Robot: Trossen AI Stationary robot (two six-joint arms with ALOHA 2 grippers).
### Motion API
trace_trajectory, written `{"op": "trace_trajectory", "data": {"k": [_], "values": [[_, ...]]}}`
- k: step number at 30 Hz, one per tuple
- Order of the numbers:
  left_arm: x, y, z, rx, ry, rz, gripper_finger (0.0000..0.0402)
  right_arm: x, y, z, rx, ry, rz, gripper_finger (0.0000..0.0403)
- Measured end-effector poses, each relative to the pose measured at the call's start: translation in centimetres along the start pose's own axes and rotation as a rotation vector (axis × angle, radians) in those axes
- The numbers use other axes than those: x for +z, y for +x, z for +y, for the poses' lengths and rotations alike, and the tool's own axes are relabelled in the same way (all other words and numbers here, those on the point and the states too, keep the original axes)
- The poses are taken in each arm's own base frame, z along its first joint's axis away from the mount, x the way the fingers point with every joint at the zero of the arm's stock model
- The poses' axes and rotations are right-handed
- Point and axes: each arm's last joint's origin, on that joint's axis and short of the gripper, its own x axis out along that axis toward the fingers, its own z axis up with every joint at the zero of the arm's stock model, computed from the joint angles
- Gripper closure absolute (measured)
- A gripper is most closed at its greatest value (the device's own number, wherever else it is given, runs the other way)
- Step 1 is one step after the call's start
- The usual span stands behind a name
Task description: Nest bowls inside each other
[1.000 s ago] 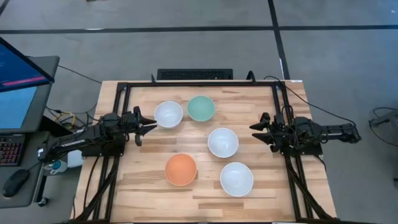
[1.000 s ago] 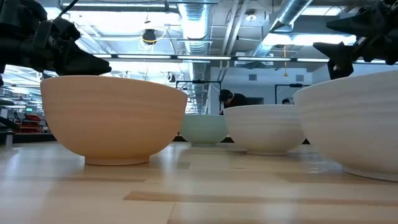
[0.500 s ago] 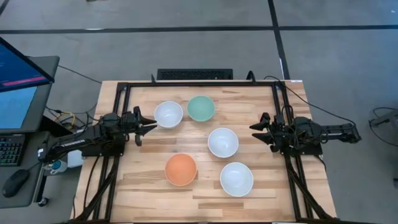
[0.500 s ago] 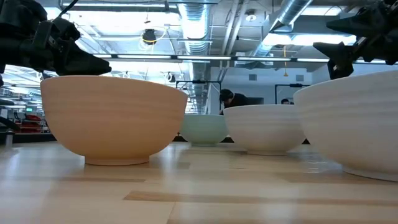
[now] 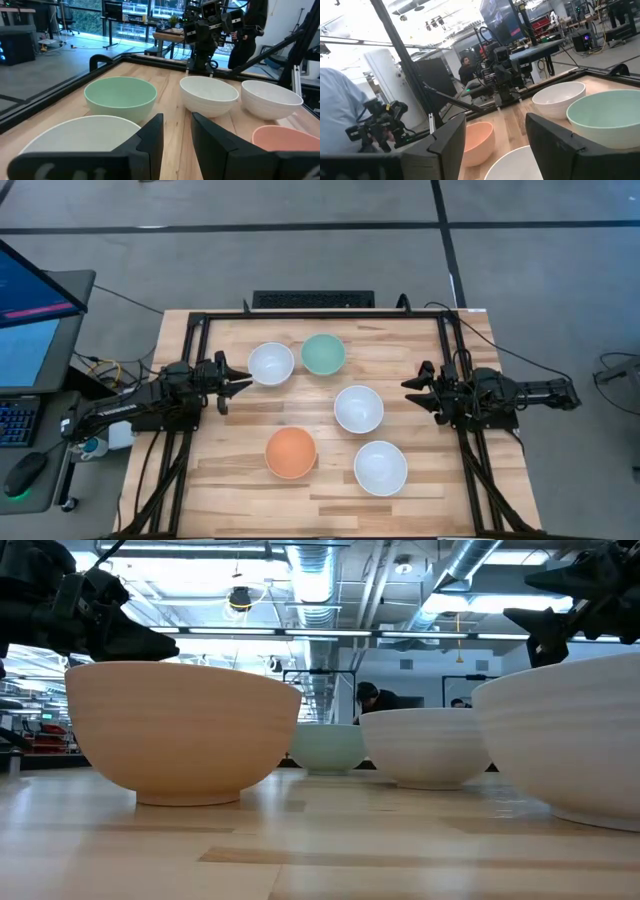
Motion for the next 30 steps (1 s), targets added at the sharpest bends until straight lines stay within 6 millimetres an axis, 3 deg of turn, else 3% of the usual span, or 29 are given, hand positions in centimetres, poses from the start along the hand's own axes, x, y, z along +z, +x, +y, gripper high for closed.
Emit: {"op": "trace_trajectory", "data": {"k": [7,14,19,25,28,30], "values": [[-0.1,0.0,0.4,0.137,-0.002,-0.003,0.0313,0.0,0.0,0.0,0.0,0.0,0.0,0.0174],[0.0,0.0,0.5,0.15,-0.451,-0.05,0.0313,0.0,0.0,0.0,0.0,0.0,0.0,0.0174],[0.2,-0.1,0.7,0.229,-0.66,-0.126,0.0313,0.0,0.0,0.0,0.0,0.0,0.0,0.0174],[0.2,-0.1,1.0,0.298,-0.751,-0.177,0.0313,0.1,0.0,0.0,0.002,-0.031,-0.013,0.0174],[0.2,0.0,0.8,0.244,-0.89,-0.169,0.0313,0.8,0.0,0.2,-0.003,-0.027,-0.089,0.0175],[0.2,0.0,0.8,0.227,-0.994,-0.175,0.0313,1.6,-0.2,0.4,0.001,0.074,-0.189,0.0174]]}}
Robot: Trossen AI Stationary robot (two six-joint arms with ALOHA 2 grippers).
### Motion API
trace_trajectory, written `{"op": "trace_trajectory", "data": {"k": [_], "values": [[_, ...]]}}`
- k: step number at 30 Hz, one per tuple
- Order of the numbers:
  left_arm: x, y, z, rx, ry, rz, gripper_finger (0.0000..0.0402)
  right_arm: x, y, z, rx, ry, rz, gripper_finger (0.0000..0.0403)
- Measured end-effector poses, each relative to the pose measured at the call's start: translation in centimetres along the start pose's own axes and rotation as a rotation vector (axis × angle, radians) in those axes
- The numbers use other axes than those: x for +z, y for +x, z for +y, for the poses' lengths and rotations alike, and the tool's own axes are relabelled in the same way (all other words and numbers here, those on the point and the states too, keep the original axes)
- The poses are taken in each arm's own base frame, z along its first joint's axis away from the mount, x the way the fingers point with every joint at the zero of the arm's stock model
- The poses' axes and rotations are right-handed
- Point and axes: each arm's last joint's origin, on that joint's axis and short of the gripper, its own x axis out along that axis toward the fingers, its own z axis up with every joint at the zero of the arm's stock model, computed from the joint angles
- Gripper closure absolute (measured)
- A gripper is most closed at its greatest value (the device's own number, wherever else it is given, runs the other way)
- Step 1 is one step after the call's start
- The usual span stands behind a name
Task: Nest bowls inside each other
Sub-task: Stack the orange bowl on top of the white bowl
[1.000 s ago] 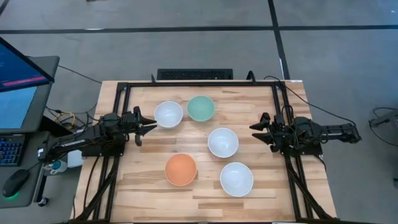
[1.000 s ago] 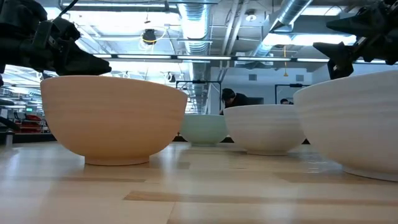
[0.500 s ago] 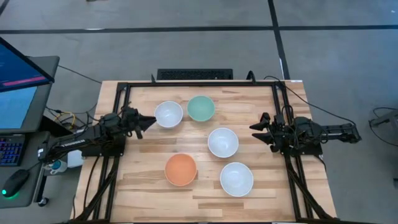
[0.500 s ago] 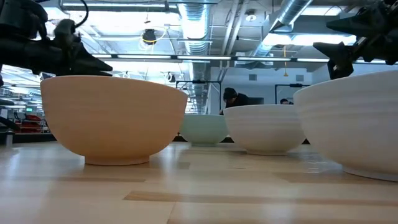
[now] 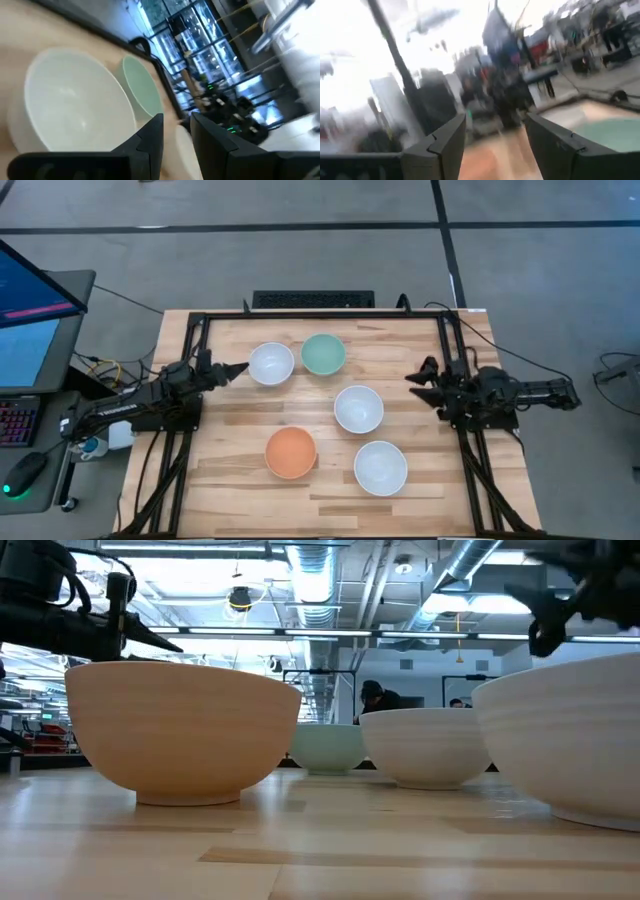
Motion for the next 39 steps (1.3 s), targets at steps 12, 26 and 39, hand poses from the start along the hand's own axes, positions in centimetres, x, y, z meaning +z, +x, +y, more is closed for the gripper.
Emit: {"op": "trace_trajectory", "data": {"k": [12,26,39], "values": [[-0.1,0.0,-0.6,-0.096,-0.048,0.084,0.0313,2.4,-0.3,0.4,0.012,0.27,-0.285,0.0175],[-0.3,-0.1,-1.3,-0.207,0.111,0.16,0.0322,1.7,0.1,0.1,-0.074,0.47,-0.261,0.0175],[1.9,1.3,-6.9,0.021,0.563,0.369,0.036,5.8,4.6,0.4,-0.766,-0.108,0.345,0.0175]]}}
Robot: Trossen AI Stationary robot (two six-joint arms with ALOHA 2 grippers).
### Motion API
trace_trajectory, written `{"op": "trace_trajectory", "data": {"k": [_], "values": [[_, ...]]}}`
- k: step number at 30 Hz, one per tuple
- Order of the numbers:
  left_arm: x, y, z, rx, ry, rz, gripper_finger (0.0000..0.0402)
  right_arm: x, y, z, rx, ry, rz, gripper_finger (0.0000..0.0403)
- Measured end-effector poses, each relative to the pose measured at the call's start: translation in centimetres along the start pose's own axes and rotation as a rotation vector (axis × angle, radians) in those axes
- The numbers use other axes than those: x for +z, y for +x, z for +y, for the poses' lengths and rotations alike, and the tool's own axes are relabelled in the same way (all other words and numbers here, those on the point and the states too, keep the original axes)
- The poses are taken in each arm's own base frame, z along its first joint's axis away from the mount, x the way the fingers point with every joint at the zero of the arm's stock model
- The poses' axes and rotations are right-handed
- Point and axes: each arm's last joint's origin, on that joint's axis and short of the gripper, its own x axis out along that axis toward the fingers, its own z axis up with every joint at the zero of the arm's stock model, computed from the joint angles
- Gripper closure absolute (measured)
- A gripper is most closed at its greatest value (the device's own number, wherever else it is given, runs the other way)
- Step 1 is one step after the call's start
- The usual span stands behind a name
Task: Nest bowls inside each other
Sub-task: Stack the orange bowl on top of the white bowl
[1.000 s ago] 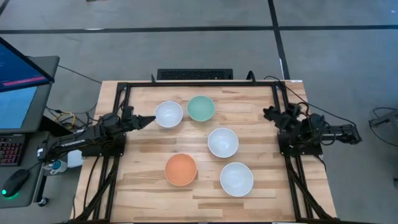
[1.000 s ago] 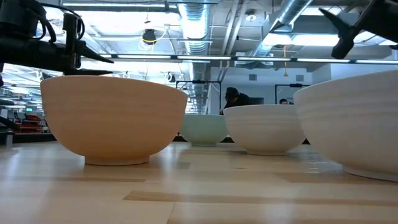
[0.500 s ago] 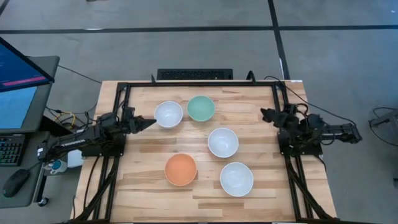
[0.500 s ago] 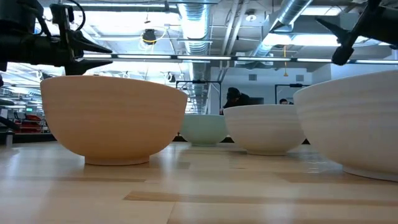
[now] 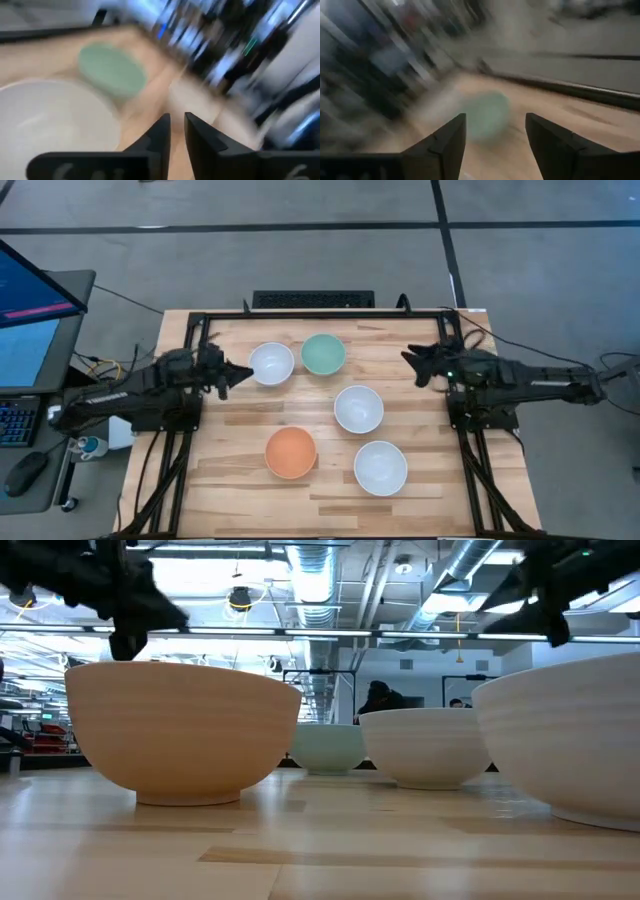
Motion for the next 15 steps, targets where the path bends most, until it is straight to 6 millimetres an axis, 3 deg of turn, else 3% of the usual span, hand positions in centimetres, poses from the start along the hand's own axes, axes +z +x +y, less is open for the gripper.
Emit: {"op": "trace_trajectory", "data": {"k": [6,11,15], "values": [[2.3,3.3,-1.3,0.146,0.239,0.432,0.0376,2.6,2.3,1.6,-0.23,-0.275,0.306,0.0175],[1.8,6.5,-1.0,0.118,0.329,0.741,0.0387,3.7,3.8,2.0,-0.341,-0.358,0.444,0.0175],[0.8,7.7,-1.7,0.044,0.318,0.814,0.0399,4.0,3.8,1.8,-0.373,-0.302,0.449,0.0175]]}}
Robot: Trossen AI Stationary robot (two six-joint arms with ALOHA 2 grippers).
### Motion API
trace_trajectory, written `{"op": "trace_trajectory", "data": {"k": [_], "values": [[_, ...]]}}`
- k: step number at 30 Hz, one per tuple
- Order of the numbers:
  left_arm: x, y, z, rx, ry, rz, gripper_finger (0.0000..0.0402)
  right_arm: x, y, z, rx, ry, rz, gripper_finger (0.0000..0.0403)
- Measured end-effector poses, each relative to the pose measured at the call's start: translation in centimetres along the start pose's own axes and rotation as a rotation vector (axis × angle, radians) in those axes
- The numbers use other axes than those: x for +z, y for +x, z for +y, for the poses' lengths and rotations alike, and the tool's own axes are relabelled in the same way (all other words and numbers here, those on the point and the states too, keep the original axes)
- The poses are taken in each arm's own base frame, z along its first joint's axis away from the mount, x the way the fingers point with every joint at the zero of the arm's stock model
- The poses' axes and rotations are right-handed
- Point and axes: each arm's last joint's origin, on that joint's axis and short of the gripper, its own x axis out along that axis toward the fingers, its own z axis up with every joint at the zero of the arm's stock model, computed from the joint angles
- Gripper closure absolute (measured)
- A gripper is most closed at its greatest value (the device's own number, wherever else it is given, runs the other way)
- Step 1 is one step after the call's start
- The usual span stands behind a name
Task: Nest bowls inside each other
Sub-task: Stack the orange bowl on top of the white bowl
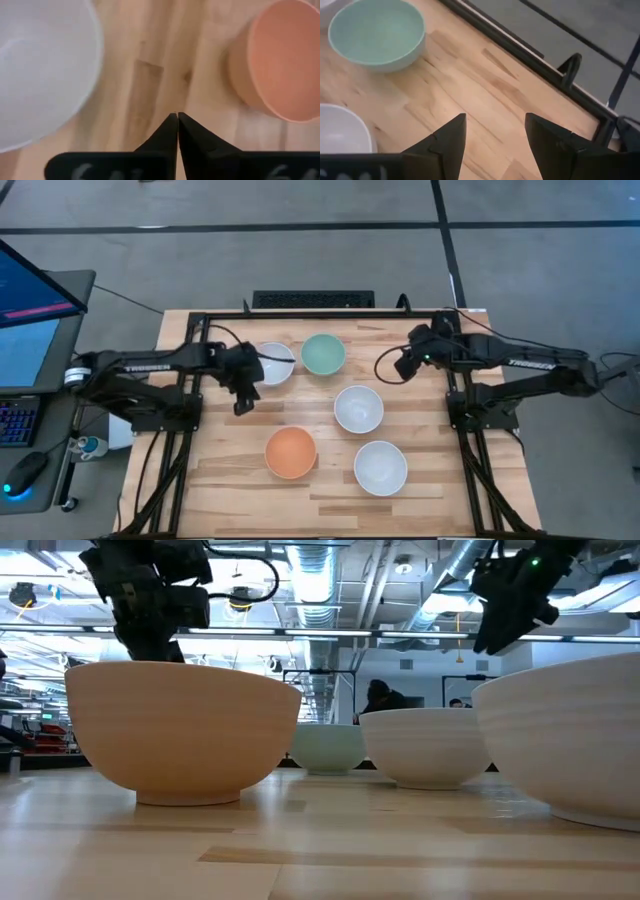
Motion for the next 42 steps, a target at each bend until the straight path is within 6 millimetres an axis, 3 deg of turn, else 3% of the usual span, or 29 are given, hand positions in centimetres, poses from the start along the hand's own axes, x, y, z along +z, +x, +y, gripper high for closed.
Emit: {"op": "trace_trajectory", "data": {"k": [5,10,18,21,26,32,37,42], "values": [[0.4,-0.3,-4.7,-0.011,0.05,-0.162,0.0401,-0.5,-1.3,-0.4,0.042,0.074,-0.014,0.0175],[0.5,0.0,-8.3,0.068,-0.009,-0.21,0.0401,-0.8,-1.2,0.1,0.052,0.058,0.012,0.0173],[-0.2,6.6,-11.3,0.055,-0.053,0.087,0.0392,-0.5,-0.1,0.5,0.01,0.068,0.033,0.0137],[0.7,6.9,-12.8,0.07,-0.028,0.063,0.0376,-0.5,-0.2,0.5,0.014,0.075,0.033,0.0113],[1.2,6.1,-13.2,0.161,-0.041,0.004,0.0341,-0.6,-0.3,0.4,0.013,0.102,0.038,0.0064],[1.9,6.0,-13.6,0.129,-0.089,-0.086,0.0294,-0.6,0.1,0.6,-0.003,0.091,0.054,0.0017],[2.9,5.9,-14.1,0.046,-0.076,-0.163,0.0273,-0.6,0.7,1.0,-0.023,0.074,0.074,0.0004],[3.1,6.2,-14.5,-0.016,0.017,-0.155,0.0277,-0.5,1.1,1.0,-0.038,0.031,0.092,0.0007]]}}
